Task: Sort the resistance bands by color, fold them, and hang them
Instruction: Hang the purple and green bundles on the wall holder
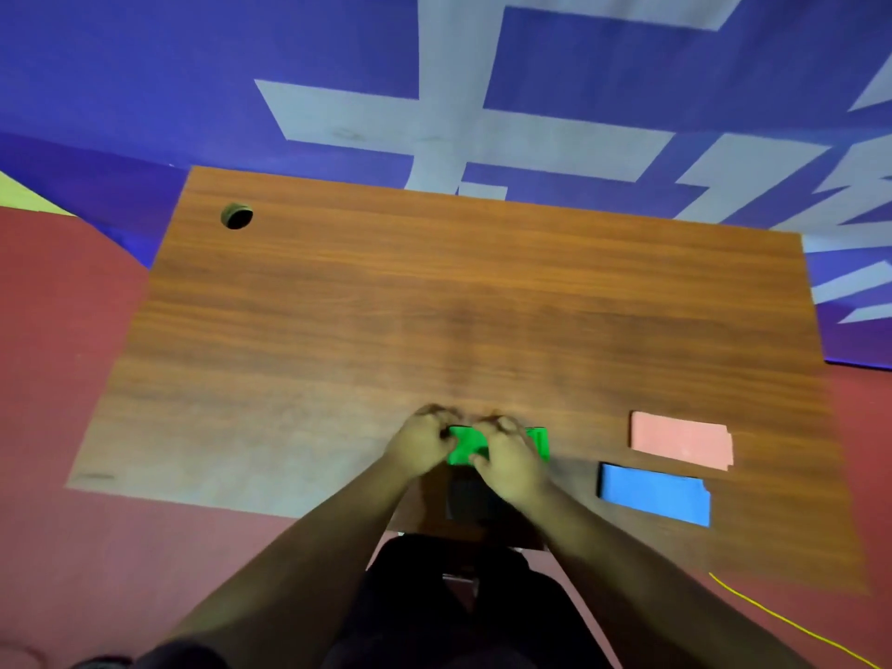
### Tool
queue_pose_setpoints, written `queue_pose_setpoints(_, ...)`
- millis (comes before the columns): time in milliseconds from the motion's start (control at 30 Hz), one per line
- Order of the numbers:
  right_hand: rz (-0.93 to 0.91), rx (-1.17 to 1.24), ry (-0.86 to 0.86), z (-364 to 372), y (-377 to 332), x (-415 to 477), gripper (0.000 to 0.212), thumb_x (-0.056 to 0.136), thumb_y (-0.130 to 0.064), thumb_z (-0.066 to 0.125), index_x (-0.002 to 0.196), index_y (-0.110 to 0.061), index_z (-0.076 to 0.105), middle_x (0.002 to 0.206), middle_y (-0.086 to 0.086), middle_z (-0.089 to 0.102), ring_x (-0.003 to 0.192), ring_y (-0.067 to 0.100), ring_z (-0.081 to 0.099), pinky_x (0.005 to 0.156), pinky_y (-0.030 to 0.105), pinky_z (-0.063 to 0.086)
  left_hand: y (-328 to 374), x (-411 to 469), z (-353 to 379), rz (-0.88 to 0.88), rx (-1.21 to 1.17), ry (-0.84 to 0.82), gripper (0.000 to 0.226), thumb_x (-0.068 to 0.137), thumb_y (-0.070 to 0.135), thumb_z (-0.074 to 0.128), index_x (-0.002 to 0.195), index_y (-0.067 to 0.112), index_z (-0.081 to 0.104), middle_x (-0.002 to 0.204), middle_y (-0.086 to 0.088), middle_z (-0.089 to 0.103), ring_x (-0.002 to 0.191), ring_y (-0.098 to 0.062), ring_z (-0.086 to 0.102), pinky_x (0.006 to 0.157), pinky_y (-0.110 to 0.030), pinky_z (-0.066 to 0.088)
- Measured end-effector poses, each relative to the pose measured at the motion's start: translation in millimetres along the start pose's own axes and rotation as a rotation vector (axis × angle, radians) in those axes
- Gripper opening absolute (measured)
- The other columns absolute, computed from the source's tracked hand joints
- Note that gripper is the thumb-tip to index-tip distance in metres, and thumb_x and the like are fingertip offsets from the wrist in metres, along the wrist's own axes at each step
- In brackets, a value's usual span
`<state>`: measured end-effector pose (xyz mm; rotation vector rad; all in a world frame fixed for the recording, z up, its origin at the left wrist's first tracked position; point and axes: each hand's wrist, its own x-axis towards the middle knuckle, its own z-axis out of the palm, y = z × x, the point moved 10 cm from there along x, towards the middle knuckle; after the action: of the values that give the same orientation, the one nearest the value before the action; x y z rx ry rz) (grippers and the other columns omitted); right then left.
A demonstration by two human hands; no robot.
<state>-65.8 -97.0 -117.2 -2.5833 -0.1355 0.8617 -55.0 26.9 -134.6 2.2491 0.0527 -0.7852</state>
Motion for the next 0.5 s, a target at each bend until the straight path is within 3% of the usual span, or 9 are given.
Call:
queue_pose_setpoints(200,0.006,-0.084,0.007,11.9,9.8,10.5,0.057,0.087,-0.033,0.060,0.141,-0.030,0.045,0.135,0.007,0.042,0.133,0.027,0.033,0.109,0.033,0.032,-11.5,17.7,13.9,0.013,0.052,-0.033,0.029,0.078,0.009,0.065,0.107,0.008,0.066,0.101,-0.008,0.053,0.100,-0.029,0.058,0.084,-0.019,0.038)
queue_pose_setpoints(333,-0.002,-0.091,0.021,15.2,14.0,13.5,0.053,0.085,-0.038,0.061,0.136,-0.033,0.052,0.129,0.007,0.043,0.128,0.029,0.037,0.105,0.034,0.032,-14.2,24.8,18.1,0.047,0.092,-0.049,0.027,0.076,0.013,0.065,0.103,0.007,0.067,0.109,-0.015,0.056,0.099,-0.031,0.059,0.094,-0.027,0.045)
queue_pose_setpoints(500,-0.065,-0.024,0.088,-1.6,10.8,16.0,0.037,0.083,-0.040,0.064,0.119,-0.031,0.064,0.120,0.002,0.048,0.118,0.024,0.040,0.098,0.030,0.027,-9.5,31.0,14.4,0.107,0.054,-0.040,0.028,0.068,0.025,0.058,0.093,0.017,0.070,0.106,-0.005,0.056,0.106,-0.026,0.053,0.099,-0.028,0.042)
